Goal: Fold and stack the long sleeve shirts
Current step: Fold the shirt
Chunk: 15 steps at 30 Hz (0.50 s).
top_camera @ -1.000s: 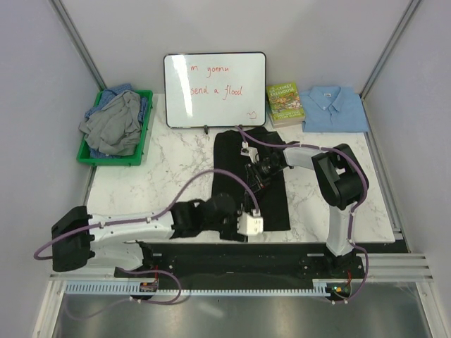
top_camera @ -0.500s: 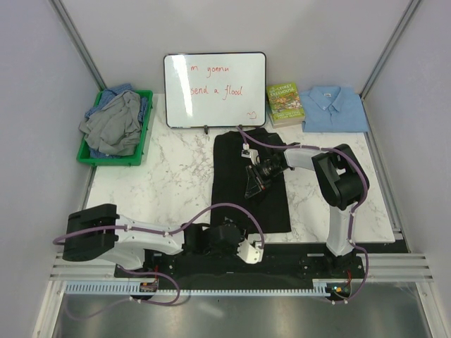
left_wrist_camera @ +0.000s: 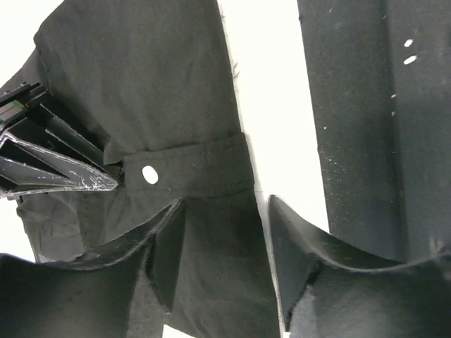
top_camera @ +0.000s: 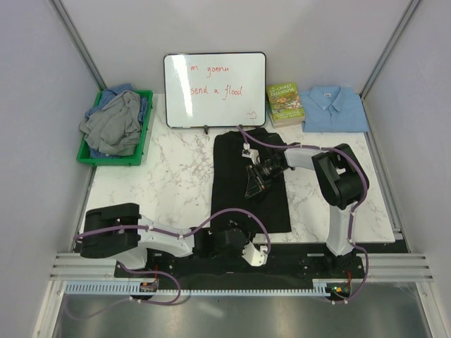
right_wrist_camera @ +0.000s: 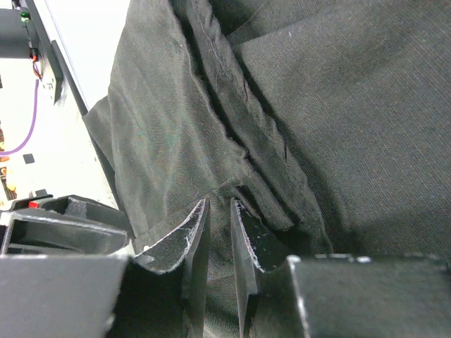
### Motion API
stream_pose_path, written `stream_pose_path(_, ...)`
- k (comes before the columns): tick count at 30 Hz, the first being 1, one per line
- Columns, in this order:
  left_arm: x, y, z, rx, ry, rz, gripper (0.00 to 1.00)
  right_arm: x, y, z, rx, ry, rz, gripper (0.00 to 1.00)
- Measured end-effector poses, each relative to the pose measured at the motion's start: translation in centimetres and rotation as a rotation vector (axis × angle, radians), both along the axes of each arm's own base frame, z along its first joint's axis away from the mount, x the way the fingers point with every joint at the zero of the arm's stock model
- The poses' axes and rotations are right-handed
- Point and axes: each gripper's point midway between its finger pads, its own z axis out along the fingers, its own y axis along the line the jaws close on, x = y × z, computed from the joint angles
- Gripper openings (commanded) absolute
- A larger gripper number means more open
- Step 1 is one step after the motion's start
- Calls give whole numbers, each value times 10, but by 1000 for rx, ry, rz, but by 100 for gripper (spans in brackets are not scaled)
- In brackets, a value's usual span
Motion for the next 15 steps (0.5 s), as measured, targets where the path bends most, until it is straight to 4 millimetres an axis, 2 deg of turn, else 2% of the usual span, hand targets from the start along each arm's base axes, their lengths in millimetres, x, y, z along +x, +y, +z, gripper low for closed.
stream_pose_path(1, 1, -1, -1, -1, -6, 3, 44, 0, 0, 0, 1, 1, -1, 26)
stream_pose_path(3, 2, 0, -3, 4, -13, 7, 33, 0, 0, 0, 3, 4, -1, 26)
stream_pose_path(4, 3, 1, -3, 9, -14, 6, 16, -1, 0, 0, 5, 3, 0, 27)
stream_pose_path(6, 2, 4, -6, 23, -11, 4, 2, -1, 0, 0, 10, 3, 3, 26)
stream_pose_path(10, -4, 11, -5, 70, 34, -16, 2, -11, 0, -1, 31, 14, 10, 27)
stream_pose_path(12, -12, 12, 8, 71, 93, -37, 2, -20, 0, -1, 31, 25, 18, 29)
stream_pose_path(13, -16, 11, 16, 60, 120, -46, 2, -25, 0, 0, 30, 30, 22, 33)
stream_pose_path(15, -28, 7, 39, 35, 194, -73, 2, -36, 0, 4, 17, 45, 32, 37)
